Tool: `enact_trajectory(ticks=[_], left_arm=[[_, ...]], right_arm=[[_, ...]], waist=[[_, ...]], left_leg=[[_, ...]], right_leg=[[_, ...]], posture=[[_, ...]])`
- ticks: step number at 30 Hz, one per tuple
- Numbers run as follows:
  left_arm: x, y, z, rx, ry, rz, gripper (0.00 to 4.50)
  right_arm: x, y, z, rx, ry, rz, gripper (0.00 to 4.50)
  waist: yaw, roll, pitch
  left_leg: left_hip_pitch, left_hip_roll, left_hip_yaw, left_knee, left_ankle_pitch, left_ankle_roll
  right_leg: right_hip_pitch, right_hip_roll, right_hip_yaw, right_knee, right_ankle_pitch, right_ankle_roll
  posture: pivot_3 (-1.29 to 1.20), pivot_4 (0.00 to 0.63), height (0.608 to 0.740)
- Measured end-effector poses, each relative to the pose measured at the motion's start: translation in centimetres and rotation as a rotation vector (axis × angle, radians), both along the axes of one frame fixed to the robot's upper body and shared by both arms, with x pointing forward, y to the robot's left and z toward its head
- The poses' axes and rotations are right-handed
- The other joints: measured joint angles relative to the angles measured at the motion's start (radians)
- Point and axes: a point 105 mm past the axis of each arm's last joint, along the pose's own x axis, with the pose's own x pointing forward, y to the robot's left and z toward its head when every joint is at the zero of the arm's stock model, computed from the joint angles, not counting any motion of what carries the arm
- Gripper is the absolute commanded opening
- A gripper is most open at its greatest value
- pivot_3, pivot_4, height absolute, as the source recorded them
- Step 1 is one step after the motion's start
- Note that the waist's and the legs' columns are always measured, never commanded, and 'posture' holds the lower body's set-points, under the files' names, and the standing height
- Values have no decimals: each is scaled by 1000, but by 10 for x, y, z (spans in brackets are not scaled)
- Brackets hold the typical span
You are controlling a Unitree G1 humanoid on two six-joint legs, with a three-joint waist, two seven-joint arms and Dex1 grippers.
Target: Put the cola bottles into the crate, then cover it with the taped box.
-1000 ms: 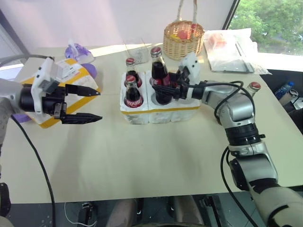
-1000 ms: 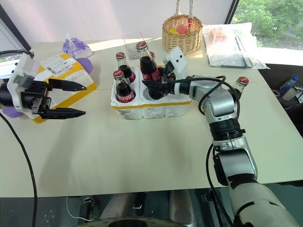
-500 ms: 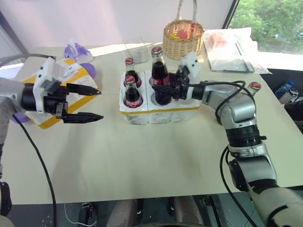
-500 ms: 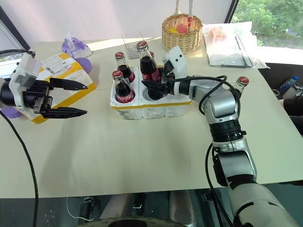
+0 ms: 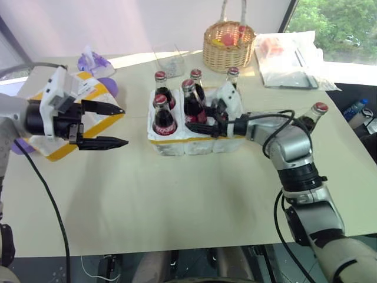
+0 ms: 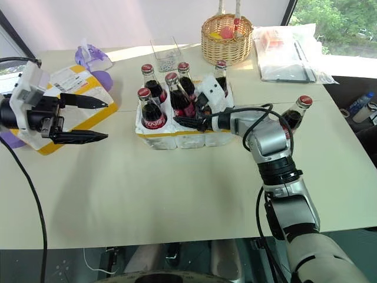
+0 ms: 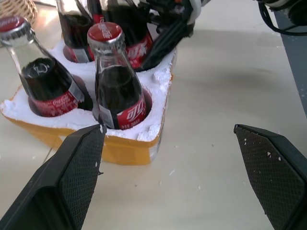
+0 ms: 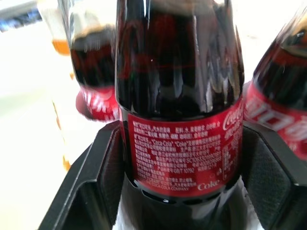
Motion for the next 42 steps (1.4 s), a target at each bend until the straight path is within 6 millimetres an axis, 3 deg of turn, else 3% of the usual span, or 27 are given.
enact_trajectory(ticks=[3, 9, 12, 22, 26, 31, 38, 42], left_arm=[[0, -1, -1, -3, 2, -3, 4500], [1, -2, -2, -6, 3, -8, 4500], [3, -5, -6, -9, 17, -19, 4500], [12, -20, -10, -25, 31, -93, 4500], [18, -22, -15, -31, 46, -106, 4500], [22, -25, -17, -27, 53, -132, 4500], [20, -28, -15, -24, 44, -160, 4500], [20, -28, -15, -23, 42, -163, 4500]], right_arm=[[1, -1, -2, -18, -17, 6, 4448], [1, -10, -1, -31, -7, -7, 4448], [-7, -27, 3, -49, 14, -21, 4448], [-62, -89, 40, -59, -2, -107, 4448], [-88, -96, 46, 6, 61, -117, 4448], [-127, -133, 24, 23, 198, -266, 4448], [-150, -195, 1, 59, 255, -567, 4448], [-148, -220, -7, 95, 227, -684, 4448]], waist=[[2, 0, 0], [11, -1, 0], [20, -1, 0], [13, -2, 0], [14, -2, 0], [36, -2, 0], [38, -3, 0], [33, -3, 0]], left_leg=[[1, 1, 0, 0, 1, -1], [2, 0, -1, 1, 1, -1], [1, -1, -2, 1, 0, 0], [0, 1, -1, 1, 0, 1], [0, 1, -1, 1, 0, 1], [0, 1, -1, 1, -1, 3], [2, 2, -1, 2, -2, 4], [2, 2, -1, 3, -2, 4]], right_leg=[[1, 1, 0, 0, 0, 0], [2, 0, 0, 0, 0, 0], [3, 0, 0, 0, 0, 0], [2, -1, 0, -2, 0, 0], [2, -1, 1, -2, 0, 0], [5, -1, 1, -7, 0, 0], [10, -1, 1, -12, 0, 0], [11, -1, 1, -12, 0, 0]], posture=[[0, 150, 740], [0, 150, 740], [0, 150, 740], [0, 150, 740], [0, 150, 740], [0, 150, 740], [0, 150, 740], [0, 150, 740]])
